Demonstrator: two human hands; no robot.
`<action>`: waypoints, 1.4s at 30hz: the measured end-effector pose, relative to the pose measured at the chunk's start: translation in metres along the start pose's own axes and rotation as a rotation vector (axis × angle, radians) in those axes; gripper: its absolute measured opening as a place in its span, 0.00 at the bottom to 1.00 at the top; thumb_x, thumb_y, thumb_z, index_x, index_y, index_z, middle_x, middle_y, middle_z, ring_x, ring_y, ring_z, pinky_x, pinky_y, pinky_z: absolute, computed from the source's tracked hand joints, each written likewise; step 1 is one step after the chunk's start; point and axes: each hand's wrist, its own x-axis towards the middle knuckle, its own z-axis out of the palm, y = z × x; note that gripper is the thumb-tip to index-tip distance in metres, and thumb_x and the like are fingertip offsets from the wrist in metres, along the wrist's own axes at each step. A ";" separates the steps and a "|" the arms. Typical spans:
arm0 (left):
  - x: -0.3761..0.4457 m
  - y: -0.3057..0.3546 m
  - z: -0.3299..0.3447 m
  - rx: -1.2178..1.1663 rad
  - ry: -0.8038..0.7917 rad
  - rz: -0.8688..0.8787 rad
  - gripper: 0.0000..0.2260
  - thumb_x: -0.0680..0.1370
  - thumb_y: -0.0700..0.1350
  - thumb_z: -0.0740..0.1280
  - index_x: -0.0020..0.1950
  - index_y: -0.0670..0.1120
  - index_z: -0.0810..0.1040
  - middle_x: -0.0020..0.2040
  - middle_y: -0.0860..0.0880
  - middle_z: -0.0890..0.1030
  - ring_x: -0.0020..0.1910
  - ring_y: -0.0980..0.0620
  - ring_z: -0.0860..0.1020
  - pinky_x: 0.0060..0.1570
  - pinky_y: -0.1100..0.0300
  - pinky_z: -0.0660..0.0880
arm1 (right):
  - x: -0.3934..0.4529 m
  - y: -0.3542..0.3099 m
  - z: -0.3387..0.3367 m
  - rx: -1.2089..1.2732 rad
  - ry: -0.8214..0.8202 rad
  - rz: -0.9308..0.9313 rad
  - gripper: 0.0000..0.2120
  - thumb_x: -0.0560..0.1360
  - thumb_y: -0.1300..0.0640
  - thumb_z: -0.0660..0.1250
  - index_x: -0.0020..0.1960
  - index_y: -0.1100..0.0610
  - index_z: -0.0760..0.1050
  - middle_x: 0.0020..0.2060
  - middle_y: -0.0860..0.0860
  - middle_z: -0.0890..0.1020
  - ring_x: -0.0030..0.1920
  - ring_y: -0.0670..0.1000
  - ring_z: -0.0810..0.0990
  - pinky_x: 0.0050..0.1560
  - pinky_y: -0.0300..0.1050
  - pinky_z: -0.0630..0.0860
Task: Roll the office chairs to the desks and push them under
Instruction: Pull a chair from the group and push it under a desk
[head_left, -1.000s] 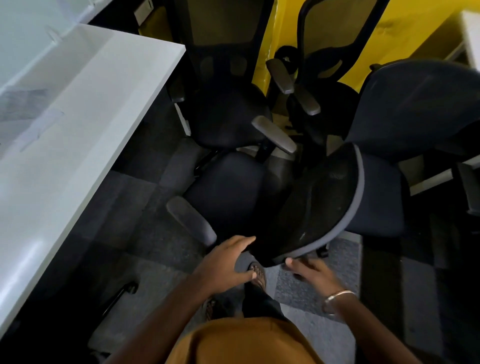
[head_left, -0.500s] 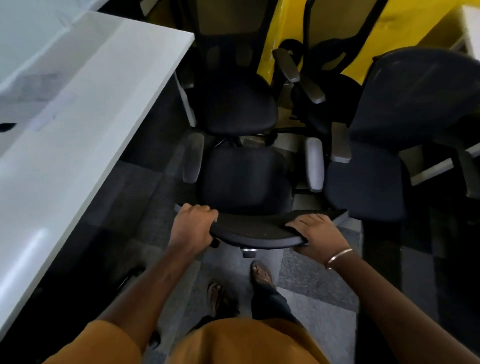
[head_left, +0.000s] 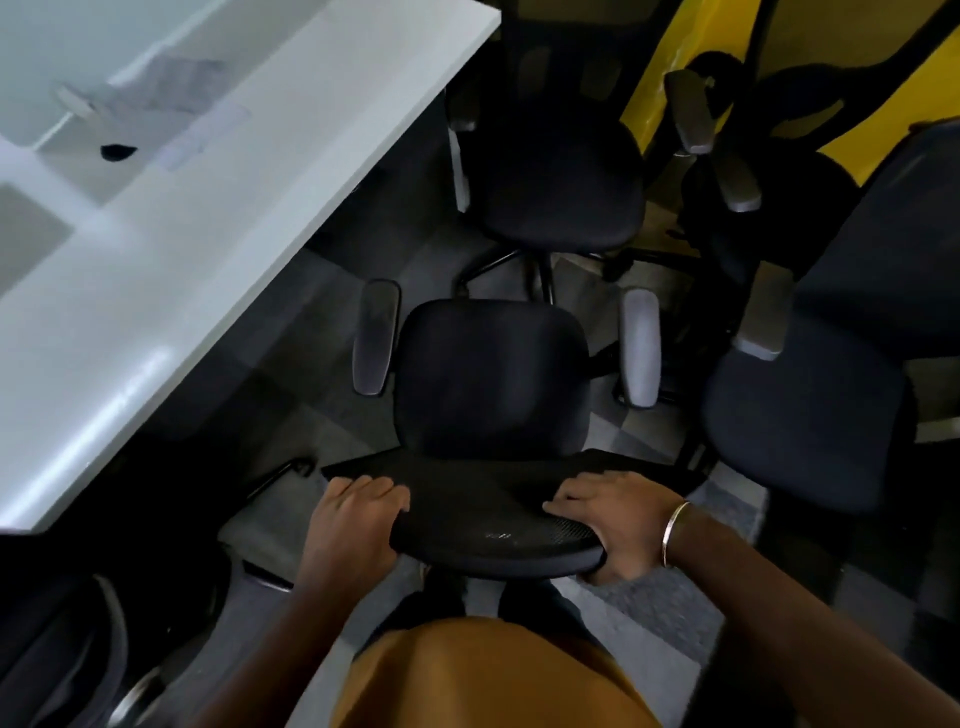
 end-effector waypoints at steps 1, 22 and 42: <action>-0.010 0.001 0.002 -0.010 -0.014 -0.028 0.13 0.65 0.45 0.73 0.45 0.57 0.77 0.41 0.58 0.76 0.42 0.54 0.76 0.45 0.56 0.70 | 0.002 -0.001 0.000 -0.004 -0.006 -0.037 0.46 0.65 0.29 0.70 0.79 0.44 0.64 0.68 0.41 0.71 0.65 0.47 0.72 0.65 0.51 0.71; -0.053 -0.054 -0.002 -0.082 0.133 -0.565 0.21 0.59 0.44 0.78 0.48 0.55 0.77 0.47 0.55 0.79 0.49 0.48 0.79 0.53 0.51 0.70 | 0.154 -0.033 -0.117 -0.381 0.068 -0.396 0.34 0.65 0.27 0.67 0.66 0.43 0.77 0.55 0.43 0.78 0.54 0.49 0.78 0.47 0.49 0.77; -0.018 -0.176 -0.023 -0.087 0.251 -0.711 0.13 0.65 0.47 0.77 0.39 0.51 0.72 0.37 0.52 0.75 0.41 0.45 0.77 0.46 0.50 0.70 | 0.330 -0.096 -0.223 -0.697 0.244 -0.175 0.25 0.67 0.43 0.75 0.64 0.38 0.81 0.55 0.44 0.82 0.60 0.55 0.77 0.64 0.61 0.66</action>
